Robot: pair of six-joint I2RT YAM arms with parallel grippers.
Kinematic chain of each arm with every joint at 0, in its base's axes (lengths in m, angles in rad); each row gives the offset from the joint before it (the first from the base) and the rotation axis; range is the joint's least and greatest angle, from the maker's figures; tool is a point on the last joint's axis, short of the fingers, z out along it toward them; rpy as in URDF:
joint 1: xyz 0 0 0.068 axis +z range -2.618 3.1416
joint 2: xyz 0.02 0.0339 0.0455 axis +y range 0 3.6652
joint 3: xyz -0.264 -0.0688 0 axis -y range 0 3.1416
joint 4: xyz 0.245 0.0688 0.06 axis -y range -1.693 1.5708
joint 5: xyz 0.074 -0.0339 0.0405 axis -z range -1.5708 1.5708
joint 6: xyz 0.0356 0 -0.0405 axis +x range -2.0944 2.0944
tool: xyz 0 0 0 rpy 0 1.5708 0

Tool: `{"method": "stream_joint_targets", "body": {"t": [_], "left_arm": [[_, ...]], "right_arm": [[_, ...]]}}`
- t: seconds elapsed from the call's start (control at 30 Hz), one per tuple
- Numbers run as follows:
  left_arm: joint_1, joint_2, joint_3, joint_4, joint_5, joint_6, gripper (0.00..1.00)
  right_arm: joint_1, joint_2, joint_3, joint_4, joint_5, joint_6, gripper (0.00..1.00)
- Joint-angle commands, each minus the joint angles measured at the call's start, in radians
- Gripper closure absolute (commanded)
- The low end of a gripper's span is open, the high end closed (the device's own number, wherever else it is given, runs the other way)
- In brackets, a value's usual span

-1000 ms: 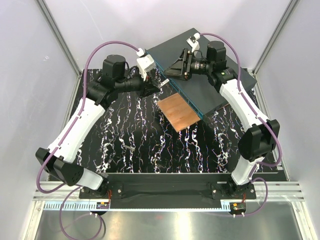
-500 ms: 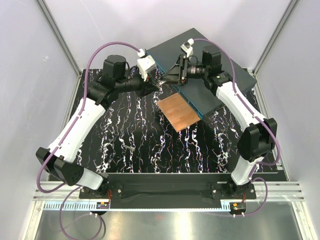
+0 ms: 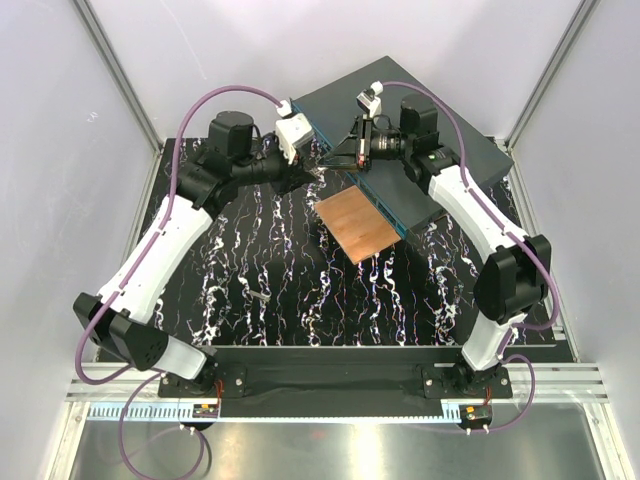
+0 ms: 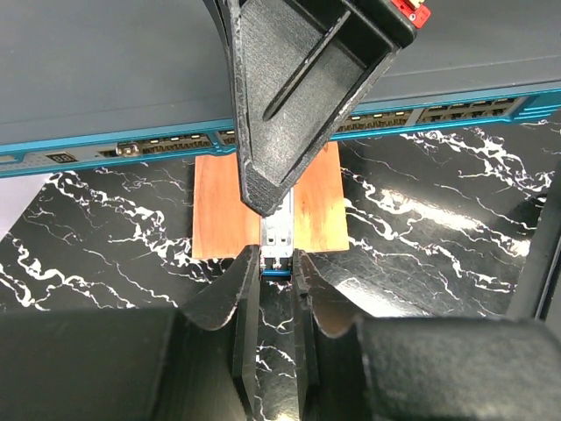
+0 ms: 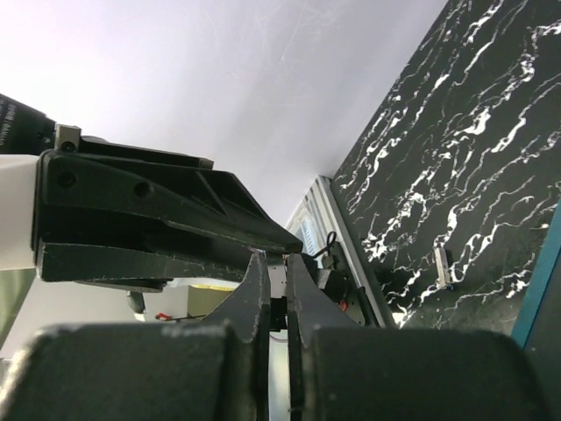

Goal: Insert the plug into the switch port

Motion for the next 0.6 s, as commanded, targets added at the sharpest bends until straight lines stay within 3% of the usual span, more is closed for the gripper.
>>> {"method": "stream_joint_targets", "body": {"t": [0.0,0.07,0.27,0.57], "left_arm": [[0.024,-0.051,-0.050,0.094,0.067,-0.047,0.77],[0.050,-0.068,-0.083,0.135,0.103,-0.079,0.71],[0.074,-0.075,-0.100,0.175,0.166,-0.087,0.65],[0.071,-0.047,-0.075,0.203,0.181,-0.087,0.60]], "right_arm": [[0.005,-0.003,-0.024,0.184,-0.075,0.089,1.00],[0.005,-0.003,-0.047,0.264,-0.097,0.154,1.00],[0.005,0.016,-0.096,0.434,-0.111,0.318,1.00],[0.007,0.019,-0.098,0.414,-0.095,0.323,1.00]]}}
